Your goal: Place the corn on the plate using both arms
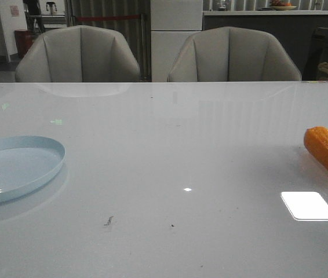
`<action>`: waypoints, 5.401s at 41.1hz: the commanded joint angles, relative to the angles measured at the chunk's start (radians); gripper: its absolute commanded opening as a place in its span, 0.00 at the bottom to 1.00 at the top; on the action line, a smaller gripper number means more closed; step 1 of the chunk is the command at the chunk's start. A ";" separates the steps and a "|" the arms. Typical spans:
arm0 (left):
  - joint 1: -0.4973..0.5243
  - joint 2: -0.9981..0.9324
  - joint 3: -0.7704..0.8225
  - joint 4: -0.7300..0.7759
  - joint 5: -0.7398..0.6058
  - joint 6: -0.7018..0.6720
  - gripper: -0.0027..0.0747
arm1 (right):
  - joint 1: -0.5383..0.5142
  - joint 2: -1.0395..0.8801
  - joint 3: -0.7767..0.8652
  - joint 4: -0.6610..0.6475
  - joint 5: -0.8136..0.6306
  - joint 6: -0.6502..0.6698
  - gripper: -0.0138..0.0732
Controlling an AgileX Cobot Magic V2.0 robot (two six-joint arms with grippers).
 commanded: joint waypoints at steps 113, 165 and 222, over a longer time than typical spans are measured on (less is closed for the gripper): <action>-0.230 0.725 -0.670 -0.251 0.456 -0.008 0.15 | -0.001 -0.008 -0.037 0.028 0.060 -0.003 0.78; -0.363 0.836 -1.002 -0.176 0.704 0.180 0.78 | -0.001 -0.008 -0.037 0.028 0.127 -0.003 0.78; -0.104 -0.179 -0.197 0.085 0.187 0.054 0.78 | -0.056 0.832 -0.700 -0.042 0.727 0.062 0.78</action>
